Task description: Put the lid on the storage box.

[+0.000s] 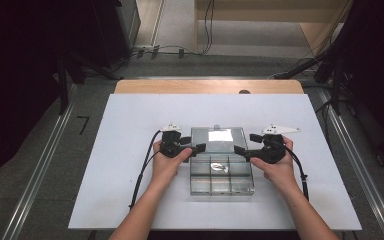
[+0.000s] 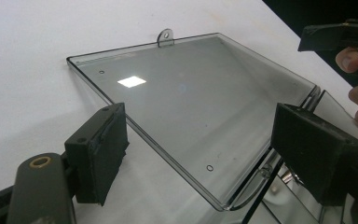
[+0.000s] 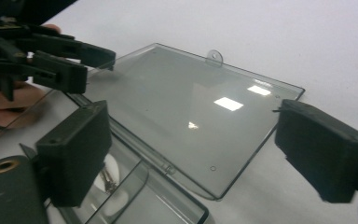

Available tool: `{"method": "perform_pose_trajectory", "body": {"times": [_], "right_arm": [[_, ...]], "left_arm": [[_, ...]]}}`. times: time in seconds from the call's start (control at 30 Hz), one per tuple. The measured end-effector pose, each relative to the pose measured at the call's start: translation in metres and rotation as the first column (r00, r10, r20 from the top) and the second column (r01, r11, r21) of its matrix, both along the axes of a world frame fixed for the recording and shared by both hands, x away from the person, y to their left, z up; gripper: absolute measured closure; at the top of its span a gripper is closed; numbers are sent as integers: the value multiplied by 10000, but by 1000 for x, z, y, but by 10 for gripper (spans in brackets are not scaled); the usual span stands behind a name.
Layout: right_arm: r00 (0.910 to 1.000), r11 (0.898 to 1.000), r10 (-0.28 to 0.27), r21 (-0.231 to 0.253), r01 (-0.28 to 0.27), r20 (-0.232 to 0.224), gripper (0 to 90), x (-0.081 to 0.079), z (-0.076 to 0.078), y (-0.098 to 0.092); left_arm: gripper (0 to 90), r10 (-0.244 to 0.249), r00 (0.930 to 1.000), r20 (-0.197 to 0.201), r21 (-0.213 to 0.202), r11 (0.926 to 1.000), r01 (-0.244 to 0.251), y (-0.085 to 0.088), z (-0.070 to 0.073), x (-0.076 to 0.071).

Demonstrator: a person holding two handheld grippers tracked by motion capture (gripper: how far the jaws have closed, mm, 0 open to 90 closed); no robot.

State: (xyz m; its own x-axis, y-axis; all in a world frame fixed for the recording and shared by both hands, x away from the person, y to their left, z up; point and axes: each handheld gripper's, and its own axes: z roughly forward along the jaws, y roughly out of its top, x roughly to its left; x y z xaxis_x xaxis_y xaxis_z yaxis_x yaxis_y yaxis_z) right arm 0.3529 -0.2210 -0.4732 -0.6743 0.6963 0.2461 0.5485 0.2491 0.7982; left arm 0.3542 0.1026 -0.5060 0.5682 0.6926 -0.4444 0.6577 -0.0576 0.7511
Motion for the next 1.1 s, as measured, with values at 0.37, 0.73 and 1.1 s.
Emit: {"method": "perform_pose_trajectory", "body": {"times": [0.37, 0.73, 1.1], "right_arm": [[9951, 9985, -543, -73, 539, -823, 183, 13, -14, 2], [9837, 9971, -760, -128, 749, -1629, 196, 20, -24, 4], [9651, 9953, -695, 484, 844, -2527, 212, 24, -29, 3]], "left_arm": [[204, 165, 9997, -185, 103, 9998, -163, -1, -1, 1], [214, 268, 9995, -163, 360, 9990, -262, -3, -1, 0], [251, 414, 9984, -373, 420, 9983, -398, -3, -2, 1]]}}
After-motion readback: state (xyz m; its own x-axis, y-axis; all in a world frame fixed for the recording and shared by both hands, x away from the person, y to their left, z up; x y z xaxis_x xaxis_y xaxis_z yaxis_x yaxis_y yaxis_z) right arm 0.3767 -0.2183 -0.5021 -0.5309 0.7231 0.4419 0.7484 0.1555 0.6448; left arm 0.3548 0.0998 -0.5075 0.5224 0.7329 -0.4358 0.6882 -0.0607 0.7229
